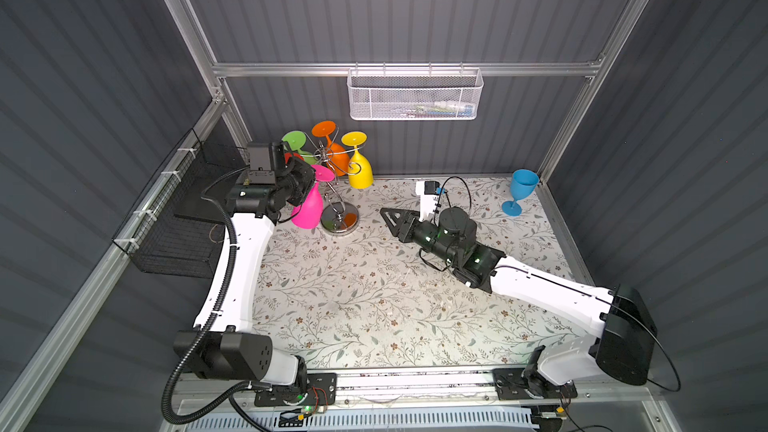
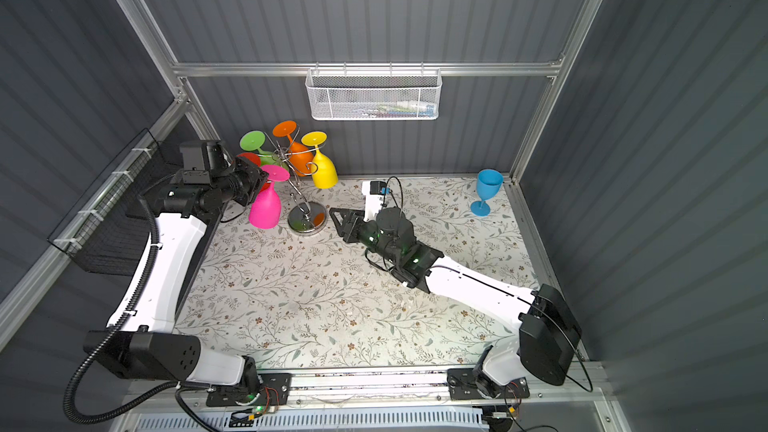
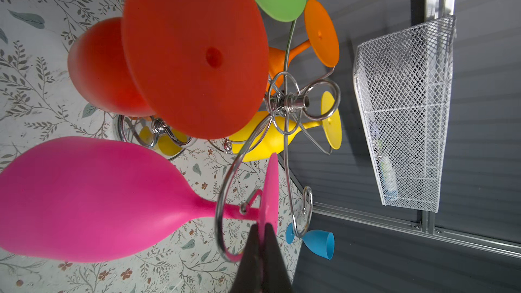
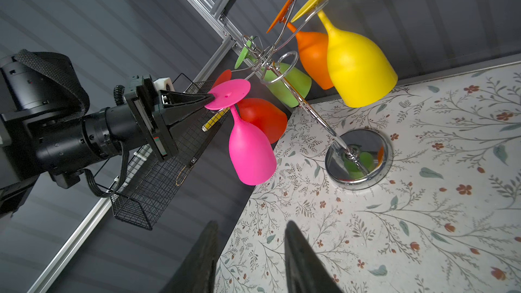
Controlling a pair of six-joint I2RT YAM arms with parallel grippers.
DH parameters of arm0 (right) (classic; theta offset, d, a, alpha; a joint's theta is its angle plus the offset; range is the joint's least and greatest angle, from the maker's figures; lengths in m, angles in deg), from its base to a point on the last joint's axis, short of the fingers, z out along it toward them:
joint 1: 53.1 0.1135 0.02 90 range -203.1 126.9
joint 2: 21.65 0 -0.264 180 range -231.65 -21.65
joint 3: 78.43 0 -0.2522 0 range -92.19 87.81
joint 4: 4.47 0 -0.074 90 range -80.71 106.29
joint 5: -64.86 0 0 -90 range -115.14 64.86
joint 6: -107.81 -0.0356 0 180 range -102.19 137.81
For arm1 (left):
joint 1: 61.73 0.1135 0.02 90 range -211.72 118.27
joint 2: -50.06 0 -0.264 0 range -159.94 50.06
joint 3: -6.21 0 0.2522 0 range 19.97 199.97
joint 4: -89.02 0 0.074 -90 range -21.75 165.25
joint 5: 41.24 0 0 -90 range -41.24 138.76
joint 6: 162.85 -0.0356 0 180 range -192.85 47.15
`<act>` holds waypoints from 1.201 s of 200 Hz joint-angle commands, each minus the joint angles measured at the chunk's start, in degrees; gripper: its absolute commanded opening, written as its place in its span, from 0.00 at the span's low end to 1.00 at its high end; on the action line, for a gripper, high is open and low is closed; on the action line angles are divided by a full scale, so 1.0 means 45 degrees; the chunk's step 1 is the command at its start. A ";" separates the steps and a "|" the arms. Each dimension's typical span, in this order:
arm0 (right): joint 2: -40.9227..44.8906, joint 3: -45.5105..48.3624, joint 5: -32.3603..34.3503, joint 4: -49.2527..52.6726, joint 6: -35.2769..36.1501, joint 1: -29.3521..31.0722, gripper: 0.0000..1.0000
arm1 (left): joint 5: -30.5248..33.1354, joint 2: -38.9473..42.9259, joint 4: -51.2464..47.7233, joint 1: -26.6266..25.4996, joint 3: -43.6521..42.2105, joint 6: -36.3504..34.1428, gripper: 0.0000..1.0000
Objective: Take the wine glass off the wine glass rack
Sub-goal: 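Close the left gripper on the pink glass foot on the rack, then pull the pink glass off the rack with the left gripper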
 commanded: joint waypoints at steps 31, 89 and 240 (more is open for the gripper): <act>0.0361 0.0163 0.0327 -0.0245 0.0336 0.0160 0.40 | -0.0301 0.0932 0.0413 0.0097 -0.0565 0.0320 0.00; 0.0418 0.0165 0.0493 -0.0147 0.0483 0.0277 0.40 | 0.0103 0.1428 0.0277 0.0266 -0.0766 0.0339 0.00; 0.0650 0.0318 0.0823 -0.0087 0.0915 0.0336 0.40 | 0.0619 0.1223 0.2296 0.0973 -0.1169 0.0999 0.00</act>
